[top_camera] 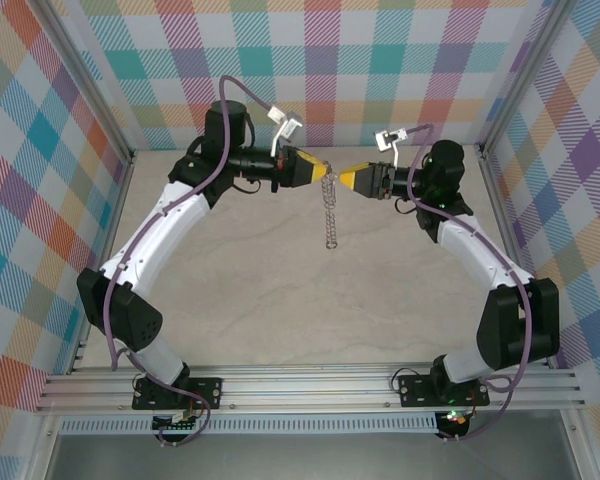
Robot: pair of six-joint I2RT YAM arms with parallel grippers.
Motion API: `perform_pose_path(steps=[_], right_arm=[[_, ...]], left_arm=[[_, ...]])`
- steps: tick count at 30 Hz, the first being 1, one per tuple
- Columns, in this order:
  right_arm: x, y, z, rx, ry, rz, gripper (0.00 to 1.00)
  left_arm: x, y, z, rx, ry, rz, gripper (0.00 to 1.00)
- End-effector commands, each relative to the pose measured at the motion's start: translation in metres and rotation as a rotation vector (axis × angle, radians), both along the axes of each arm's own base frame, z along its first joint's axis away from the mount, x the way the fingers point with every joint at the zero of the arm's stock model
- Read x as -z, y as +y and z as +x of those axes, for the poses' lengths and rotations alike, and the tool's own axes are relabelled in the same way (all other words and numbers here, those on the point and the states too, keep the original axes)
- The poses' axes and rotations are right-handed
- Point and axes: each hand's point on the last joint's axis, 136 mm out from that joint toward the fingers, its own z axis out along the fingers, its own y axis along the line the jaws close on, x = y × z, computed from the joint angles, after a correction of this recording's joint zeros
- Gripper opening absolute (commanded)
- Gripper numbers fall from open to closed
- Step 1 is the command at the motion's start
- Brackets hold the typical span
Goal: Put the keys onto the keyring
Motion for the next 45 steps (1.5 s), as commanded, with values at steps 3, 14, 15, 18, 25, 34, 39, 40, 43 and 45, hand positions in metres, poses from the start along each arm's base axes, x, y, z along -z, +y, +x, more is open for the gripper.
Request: perform_pose_path(steps=[3,14,15,18,25,34,39,40,43,45], right_arm=[[-0.033,0.001,-0.024,-0.008,-0.124,0.043,0.46],[-0.031,0.007,-0.027,-0.019,-0.117,0.043,0.31],[-0.030,0.006,-0.027,-0.017,-0.116,0.042,0.31],[-0.026,0.007,-0.027,-0.016,-0.109,0.040,0.26],[-0.018,0.007,-0.024,-0.006,-0.087,0.036,0.26],[-0.024,0.009,-0.021,-0.010,-0.090,0.055,0.29],[-0.025,0.014,-0.022,-0.034,-0.091,0.061,0.23],[-0.026,0.014,-0.023,-0.040,-0.093,0.063,0.20],[-0.024,0.017,-0.024,-0.051,-0.089,0.063,0.09],[-0.023,0.018,-0.026,-0.056,-0.088,0.062,0.00]], left_arm=[[-0.017,-0.001,-0.015,0.016,-0.054,-0.035,0.00],[-0.022,-0.004,-0.018,0.016,-0.087,-0.054,0.00],[-0.023,-0.003,-0.019,0.015,-0.089,-0.055,0.00],[-0.024,-0.003,-0.020,0.014,-0.094,-0.057,0.00],[-0.026,-0.003,-0.021,0.015,-0.098,-0.059,0.00],[-0.027,-0.004,-0.023,0.020,-0.099,-0.062,0.00],[-0.027,-0.004,-0.024,0.022,-0.101,-0.063,0.00],[-0.027,-0.004,-0.023,0.020,-0.100,-0.062,0.00],[-0.026,-0.004,-0.023,0.019,-0.102,-0.061,0.00],[-0.027,-0.004,-0.023,0.016,-0.104,-0.061,0.00]])
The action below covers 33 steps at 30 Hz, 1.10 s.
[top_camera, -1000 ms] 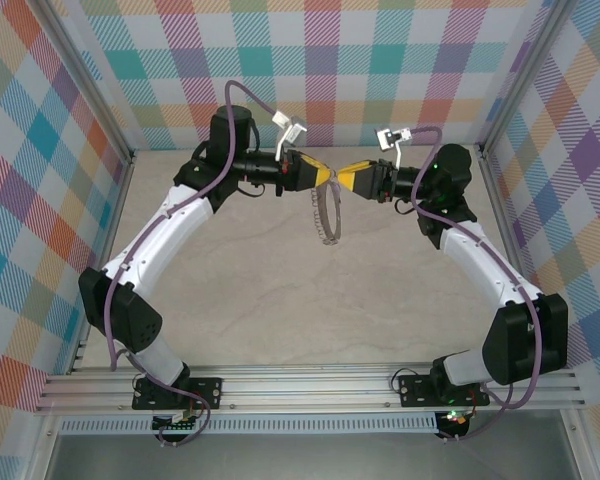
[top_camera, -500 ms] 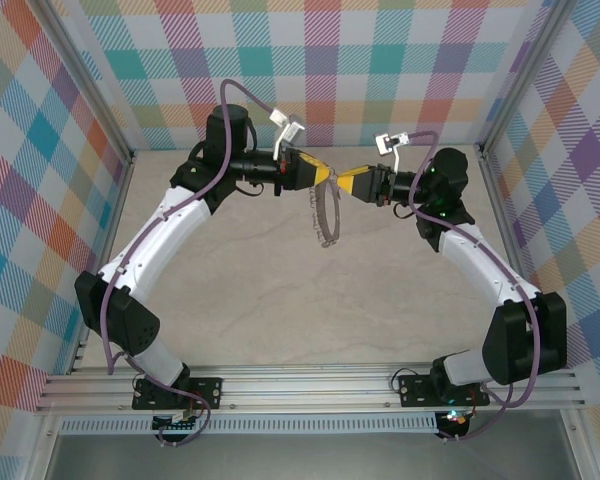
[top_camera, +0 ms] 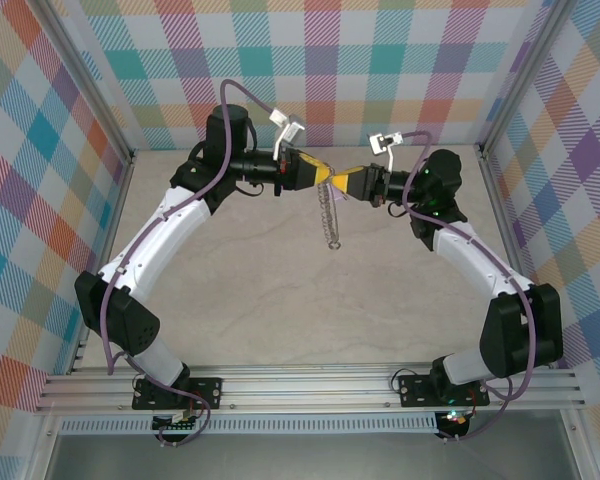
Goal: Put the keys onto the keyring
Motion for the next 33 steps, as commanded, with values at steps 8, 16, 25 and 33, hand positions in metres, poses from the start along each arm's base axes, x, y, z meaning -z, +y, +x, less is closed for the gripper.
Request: perform_pose_path(steps=[8,16,25,33], right_arm=[[-0.001,0.005,-0.009,-0.035,-0.042,0.005,0.00],[0.002,0.015,-0.015,-0.070,-0.034,-0.017,0.02],[0.014,-0.008,-0.026,0.027,-0.020,-0.072,0.35],[0.004,-0.028,-0.029,0.141,-0.036,-0.064,0.36]], left_arm=[[-0.028,0.001,-0.014,0.007,-0.094,-0.063,0.00],[-0.025,0.002,-0.010,-0.030,-0.093,-0.069,0.00],[-0.025,0.005,-0.009,-0.066,-0.102,-0.080,0.00],[-0.026,0.007,-0.015,-0.062,-0.098,-0.093,0.00]])
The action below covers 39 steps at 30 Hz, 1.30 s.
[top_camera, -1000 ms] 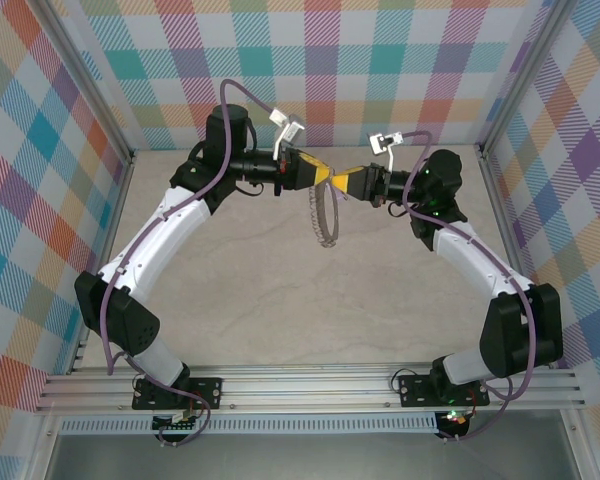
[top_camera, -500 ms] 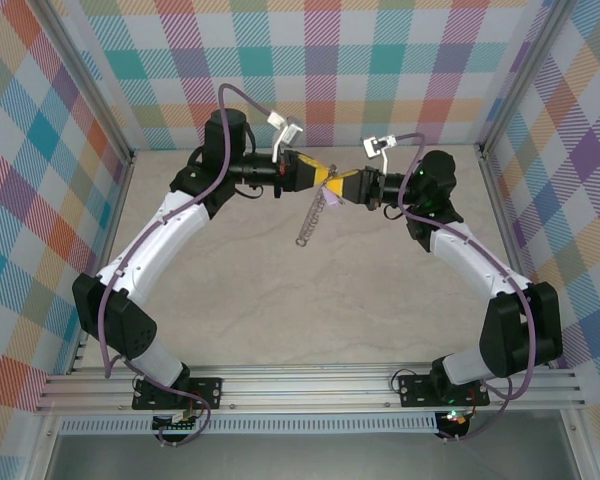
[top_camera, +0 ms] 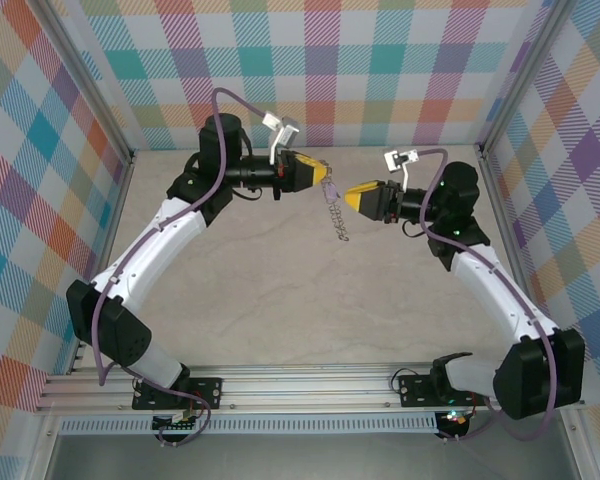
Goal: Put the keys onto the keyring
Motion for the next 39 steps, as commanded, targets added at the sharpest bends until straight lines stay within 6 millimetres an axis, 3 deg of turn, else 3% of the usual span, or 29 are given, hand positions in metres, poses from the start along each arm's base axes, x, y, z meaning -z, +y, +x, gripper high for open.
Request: perform_pose_path(steps=[1,9,22,31,39], right_arm=[[-0.008,-0.004,0.006,0.060,-0.025,0.015,0.37],[-0.036,-0.003,0.032,0.142,-0.022,0.112,0.38],[-0.044,0.025,0.041,0.102,-0.034,0.143,0.40],[-0.044,0.029,0.036,0.083,-0.040,0.144,0.31],[-0.044,0.031,0.034,0.071,-0.041,0.142,0.11]], left_arm=[[-0.023,0.002,-0.015,0.016,-0.064,-0.052,0.00],[-0.021,0.002,-0.018,0.031,-0.048,-0.061,0.00],[-0.023,-0.001,-0.020,0.046,-0.037,-0.068,0.00],[-0.022,-0.003,-0.020,0.047,-0.035,-0.066,0.00],[-0.021,-0.002,-0.018,0.040,-0.035,-0.063,0.00]])
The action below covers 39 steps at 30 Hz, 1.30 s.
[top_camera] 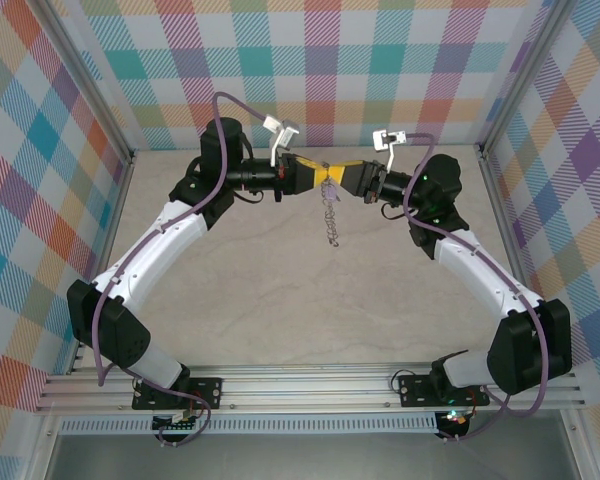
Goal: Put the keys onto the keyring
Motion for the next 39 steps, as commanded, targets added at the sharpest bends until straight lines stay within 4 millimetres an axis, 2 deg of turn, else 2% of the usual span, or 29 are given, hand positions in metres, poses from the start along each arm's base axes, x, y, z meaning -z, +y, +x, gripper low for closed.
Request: perform_pose_path(steps=[1,4,6,10,11,14,19,26,27,30,32,35,39], right_arm=[[-0.014,0.001,-0.004,-0.007,-0.044,0.019,0.10],[-0.012,0.001,-0.005,-0.006,-0.044,0.017,0.05],[-0.011,0.001,-0.005,-0.004,-0.039,0.015,0.06],[-0.008,0.001,-0.006,-0.010,-0.033,0.019,0.22],[-0.008,0.001,-0.006,-0.011,-0.031,0.021,0.22],[-0.006,0.001,-0.007,-0.015,-0.028,0.020,0.18],[-0.008,0.001,-0.007,-0.020,-0.034,0.020,0.00],[-0.006,0.002,-0.006,-0.013,-0.052,-0.005,0.00],[-0.003,0.002,-0.005,-0.011,-0.042,-0.022,0.00],[-0.001,0.001,-0.003,-0.011,-0.057,-0.078,0.00],[0.001,-0.001,0.001,-0.024,-0.065,-0.119,0.00],[0.002,-0.006,0.006,-0.068,-0.066,-0.149,0.00],[-0.001,-0.010,0.009,-0.134,-0.074,-0.177,0.00]], left_arm=[[-0.026,0.000,-0.018,0.041,-0.083,-0.048,0.00],[-0.025,0.000,-0.017,0.033,-0.084,-0.048,0.00],[-0.026,0.000,-0.016,0.029,-0.086,-0.049,0.00],[-0.026,-0.001,-0.015,0.027,-0.085,-0.051,0.00],[-0.026,0.000,-0.015,0.026,-0.085,-0.052,0.00],[-0.025,-0.001,-0.014,0.026,-0.081,-0.052,0.00],[-0.023,-0.002,-0.013,0.025,-0.079,-0.051,0.00],[-0.022,-0.001,-0.010,-0.001,-0.079,-0.042,0.00],[-0.021,0.001,-0.008,-0.018,-0.079,-0.031,0.02],[-0.019,0.007,-0.003,-0.066,-0.101,0.002,0.29],[-0.020,0.013,0.000,-0.086,-0.115,0.013,0.42],[-0.023,0.024,0.005,-0.105,-0.127,0.030,0.52],[-0.023,0.034,0.009,-0.093,-0.123,0.058,0.56]])
